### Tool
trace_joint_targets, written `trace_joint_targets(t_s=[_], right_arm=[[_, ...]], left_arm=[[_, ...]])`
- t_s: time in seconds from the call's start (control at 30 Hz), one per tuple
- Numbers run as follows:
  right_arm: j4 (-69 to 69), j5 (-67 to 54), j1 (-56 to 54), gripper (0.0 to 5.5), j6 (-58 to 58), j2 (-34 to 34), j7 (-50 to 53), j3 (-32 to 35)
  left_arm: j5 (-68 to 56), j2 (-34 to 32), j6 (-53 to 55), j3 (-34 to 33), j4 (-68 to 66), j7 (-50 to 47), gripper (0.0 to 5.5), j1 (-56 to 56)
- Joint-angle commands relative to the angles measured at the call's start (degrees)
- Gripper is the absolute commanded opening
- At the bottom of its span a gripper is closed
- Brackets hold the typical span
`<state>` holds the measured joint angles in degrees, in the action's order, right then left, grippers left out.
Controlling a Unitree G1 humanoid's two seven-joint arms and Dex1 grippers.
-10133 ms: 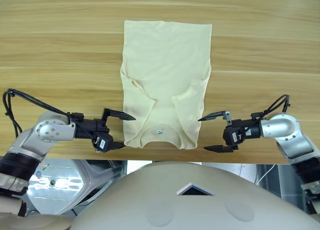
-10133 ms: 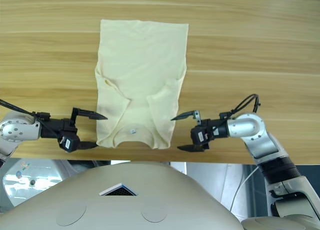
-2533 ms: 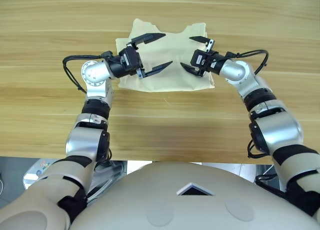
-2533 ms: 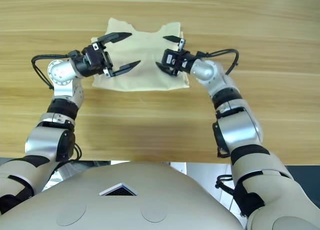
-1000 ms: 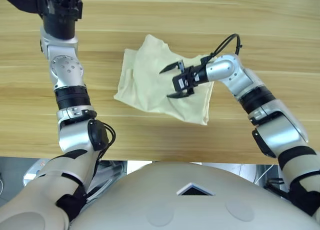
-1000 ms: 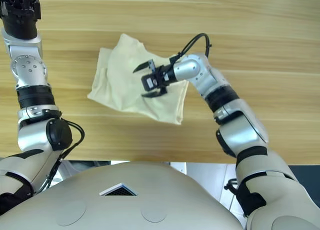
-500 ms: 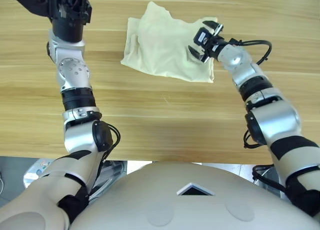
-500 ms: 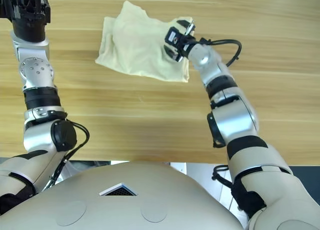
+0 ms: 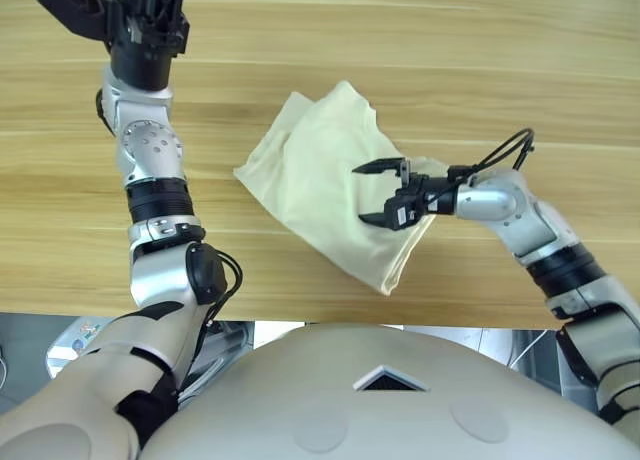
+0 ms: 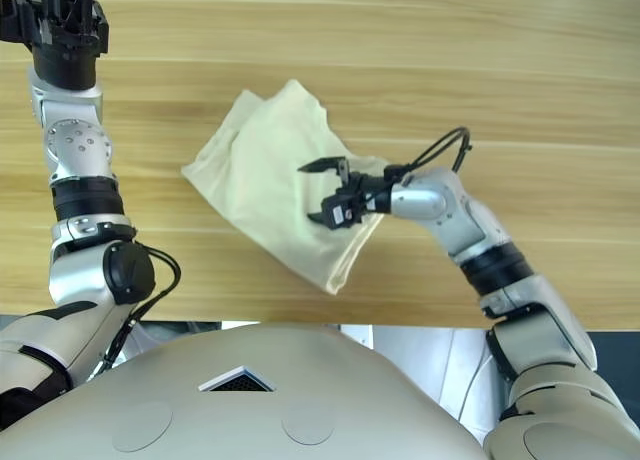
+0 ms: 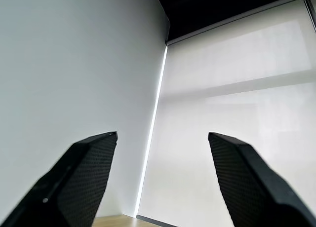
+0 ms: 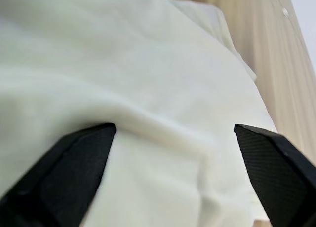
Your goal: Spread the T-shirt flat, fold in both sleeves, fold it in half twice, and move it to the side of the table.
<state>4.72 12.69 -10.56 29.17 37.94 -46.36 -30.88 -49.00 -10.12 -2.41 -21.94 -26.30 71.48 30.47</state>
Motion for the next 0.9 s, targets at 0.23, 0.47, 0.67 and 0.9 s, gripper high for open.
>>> trace_joint_targets(t_s=[0.23, 0.47, 0.67, 0.9], right_arm=[[-9.73, -5.74, -4.98, 4.47, -4.82, -5.42, -7.17, -1.25], [7.02, -0.69, -14.15, 4.47, -5.14, -12.53, -11.96, -6.93], [26.69, 3.18, -22.51, 4.47, -2.08, -16.62, -11.57, -7.53], [51.98, 7.65, -31.86, 4.47, -3.58, -23.16, 11.22, -3.19]], left_arm=[[-0.70, -0.40, 1.43, -1.15, -0.16, 1.85, 3.45, -0.27], [-0.90, -0.21, 2.49, -1.19, 1.10, 3.48, 3.45, -1.04], [-0.41, 0.65, 2.42, -0.66, 2.51, 3.16, 3.45, -1.96], [-0.07, 1.35, 2.09, -0.52, 2.46, 2.85, 3.45, -1.98]])
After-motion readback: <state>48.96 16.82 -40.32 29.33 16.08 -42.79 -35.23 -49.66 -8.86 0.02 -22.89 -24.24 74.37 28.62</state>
